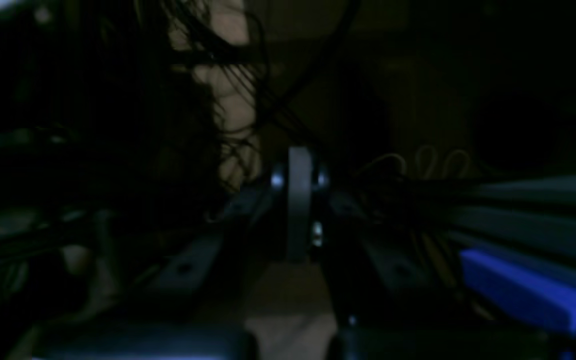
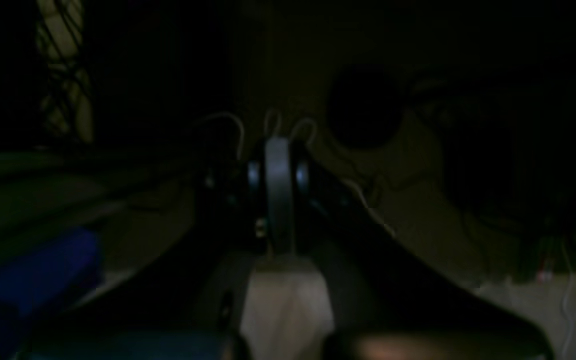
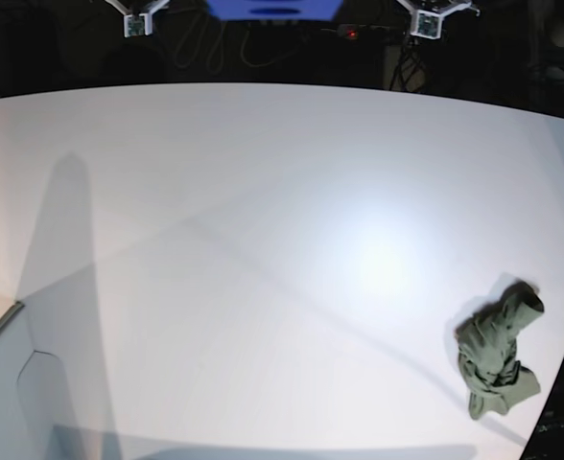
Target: Layout the t-shirt on the table in an organized manner, then fold the t-shirt properly
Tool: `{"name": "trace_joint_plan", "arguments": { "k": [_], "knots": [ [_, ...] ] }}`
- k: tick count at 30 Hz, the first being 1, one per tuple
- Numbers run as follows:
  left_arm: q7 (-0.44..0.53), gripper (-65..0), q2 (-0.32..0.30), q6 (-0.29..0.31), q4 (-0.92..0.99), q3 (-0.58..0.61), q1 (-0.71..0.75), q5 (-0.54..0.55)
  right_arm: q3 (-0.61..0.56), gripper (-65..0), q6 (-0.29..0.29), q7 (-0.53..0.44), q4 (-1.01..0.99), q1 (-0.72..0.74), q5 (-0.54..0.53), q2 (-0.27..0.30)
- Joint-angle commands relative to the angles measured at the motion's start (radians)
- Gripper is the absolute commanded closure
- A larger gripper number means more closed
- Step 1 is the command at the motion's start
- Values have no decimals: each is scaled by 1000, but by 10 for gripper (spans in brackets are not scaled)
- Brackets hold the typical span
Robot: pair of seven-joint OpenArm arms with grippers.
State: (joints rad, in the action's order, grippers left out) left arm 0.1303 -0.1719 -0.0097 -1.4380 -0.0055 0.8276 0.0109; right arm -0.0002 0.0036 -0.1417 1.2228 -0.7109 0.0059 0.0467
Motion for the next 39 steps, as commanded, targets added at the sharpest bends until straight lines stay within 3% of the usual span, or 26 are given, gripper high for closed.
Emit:
{"name": "trace_joint_plan", "arguments": {
  "k": [1,7,12,15,19,21,26,32,35,39],
  "knots": [
    [33,0,-13,6,-70,-11,29,-2,2,0,5,-25,61,-34,-1,6],
    [32,0,-7,6,-304,-136,49,13,4,0,5,-20,285,-106,-1,25],
    [32,-2,-18,12,-356,-209,-35,149,59,0,5,-20,380,-111,-1,28],
    [29,-72,-18,14,-353,-267,-104,223,78,0,5,-19,427,-109,-1,32],
    [-94,-269,-8,9,-360,-324,-196,298,119,0,5,-19,489,-106,-1,38],
    [-166,-330,-7,7,-361,-367,-245,337,142,0,5,-19,510,-103,-1,38],
    [-350,-336,-8,7,-343,-468,-405,403,153,0,6,47,524,-43,-1,38],
    [-574,-337,-16,12,-215,-538,-643,400,148,-146,9,253,602,-10,-1,37],
    [-610,-338,-18,6,-103,-561,-759,398,145,-200,9,290,625,-10,-1,38],
    [-605,-341,-42,10,62,-564,-884,390,145,-215,9,293,627,-14,-1,38]
  ]
}}
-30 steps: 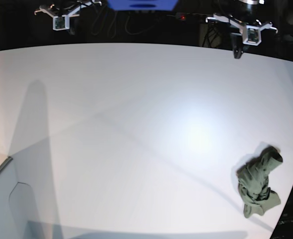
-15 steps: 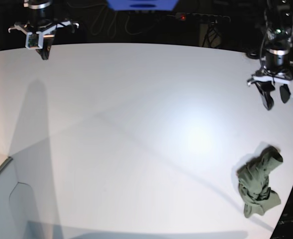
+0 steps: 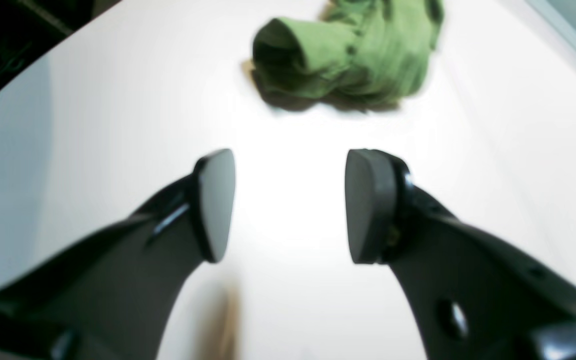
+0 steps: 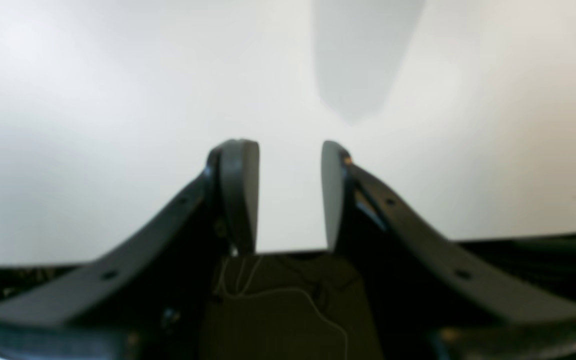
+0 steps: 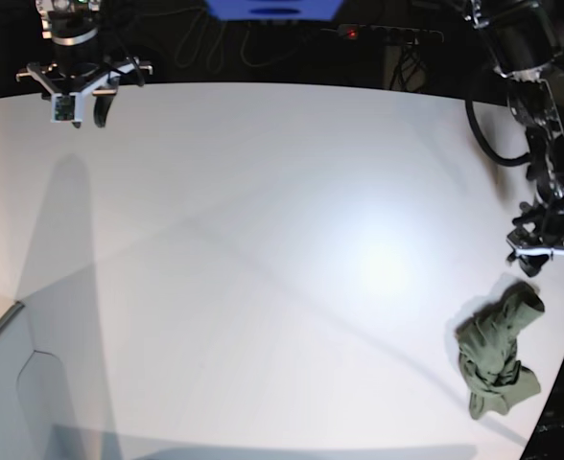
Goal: Layout the t-shirt on the table in an organized manner, then fold the t-shirt properly
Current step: 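Move the left gripper down toward the crumpled green t-shirt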
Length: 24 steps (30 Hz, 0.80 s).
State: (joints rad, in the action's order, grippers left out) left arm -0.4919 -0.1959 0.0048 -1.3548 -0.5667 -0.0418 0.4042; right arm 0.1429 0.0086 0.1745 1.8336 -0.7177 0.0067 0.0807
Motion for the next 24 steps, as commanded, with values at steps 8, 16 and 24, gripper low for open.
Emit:
{"name": "trace_joint_plan", "arguments": {
  "k": [8,16,24],
  "knots": [
    [80,-504,-46,-4,329,37,-284,-150,8,-215,4,-23,8,-20,-1,3],
    [402,-509,-58,-9,786,33,-499,-273,8,-215,4,-23,8,-49,-1,4],
    [663,-509,-99,-9,1092,38,-645,-285,13,-215,4,-23,8,-72,-1,4]
  ]
}}
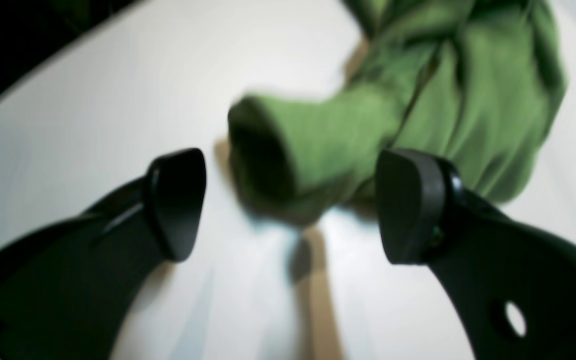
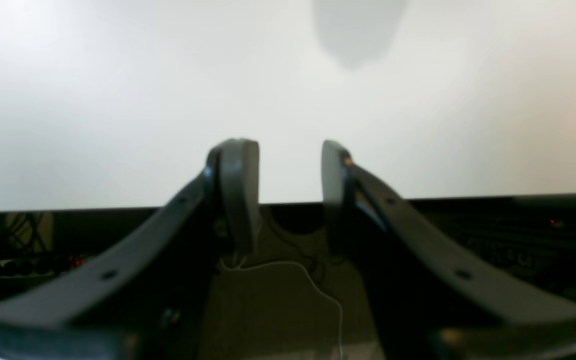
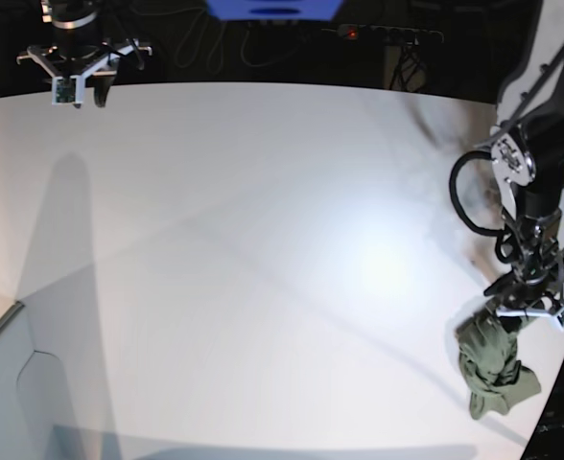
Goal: Layout the t-shirt on the table in an organized manner, then fold the t-shirt properly
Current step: 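Move the left gripper down toward the crumpled green t-shirt, then lower the open left gripper onto the t-shirt fabric and close it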
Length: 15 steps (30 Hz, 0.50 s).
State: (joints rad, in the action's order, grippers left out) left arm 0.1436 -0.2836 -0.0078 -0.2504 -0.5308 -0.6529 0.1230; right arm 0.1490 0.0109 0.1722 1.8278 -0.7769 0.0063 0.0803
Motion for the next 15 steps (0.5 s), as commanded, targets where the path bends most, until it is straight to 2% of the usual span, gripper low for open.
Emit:
{"name": "trace_joint_plan", "arguments": {
  "k": [1,11,13,15],
  "knots": [
    [32,-509,-12,4,-11,2,-35,-4,13,-215,2,-21,14,-13,-1,5],
    [34,-506,-12,4,-10,2,-54,-4,25,-215,2,-21,14,-13,-1,5],
    [34,-476,-12,6,-10,2,-55,-4,25,-215,2,-21,14,-13,-1,5],
    [34,-397,-12,6,-10,2,-55,-4,25,-215,2,-21,14,-13,-1,5]
  ]
}}
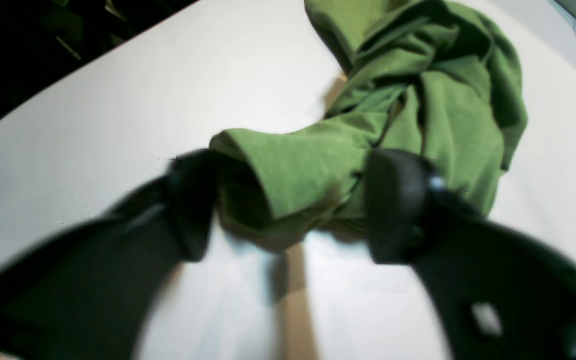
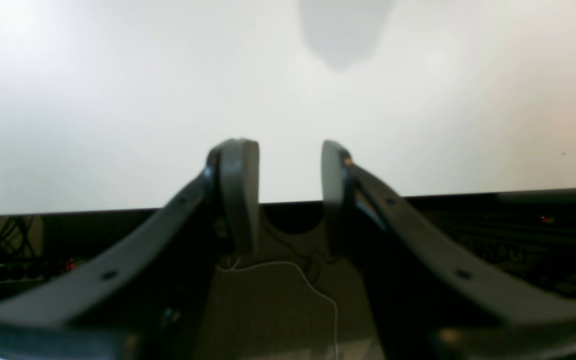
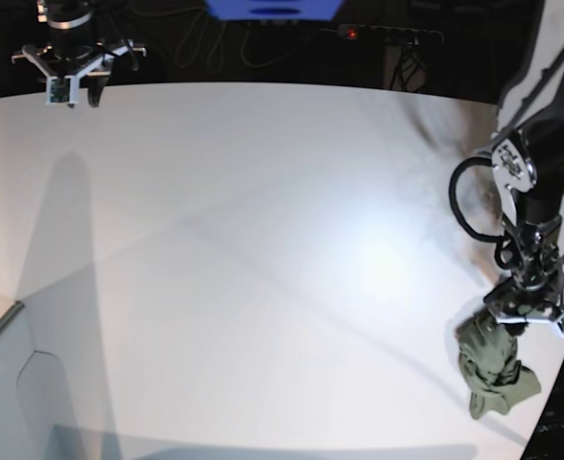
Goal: Layout the t-shirt on the table in an organized manner, then fold the t-shirt properly
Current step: 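Lower the open left gripper onto the t-shirt fabric and close it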
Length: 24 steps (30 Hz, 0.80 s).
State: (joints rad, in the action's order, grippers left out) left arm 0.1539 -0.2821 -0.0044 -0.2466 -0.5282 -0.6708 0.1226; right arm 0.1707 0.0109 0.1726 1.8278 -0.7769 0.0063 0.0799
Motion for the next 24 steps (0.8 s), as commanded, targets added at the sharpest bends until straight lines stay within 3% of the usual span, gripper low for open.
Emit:
{"name": "trace_joint_plan", "arguments": {
  "k": [1,4,12,17,19,24],
  "knots": [
    [25,-349,-13,2,-13,0,-37,-4,3,-215,2,-21,14,-13,-1,5],
    [25,-231,-13,2,-10,-2,-37,1,3,-215,2,-21,14,-13,-1,5],
    [25,-151,-13,1,-6,-8,-39,4,3,-215,2,-21,14,-8,-1,5],
    [25,-7,-13,1,-4,-8,-39,4,3,-215,2,-21,14,-3,-1,5],
    [25,-2,-13,1,-6,-8,-39,5,3,-215,2,-21,14,-2,-1,5],
    [25,-141,-9,1,-13,-10,-37,5,3,-215,2,-21,14,-2,-1,5]
  ]
}}
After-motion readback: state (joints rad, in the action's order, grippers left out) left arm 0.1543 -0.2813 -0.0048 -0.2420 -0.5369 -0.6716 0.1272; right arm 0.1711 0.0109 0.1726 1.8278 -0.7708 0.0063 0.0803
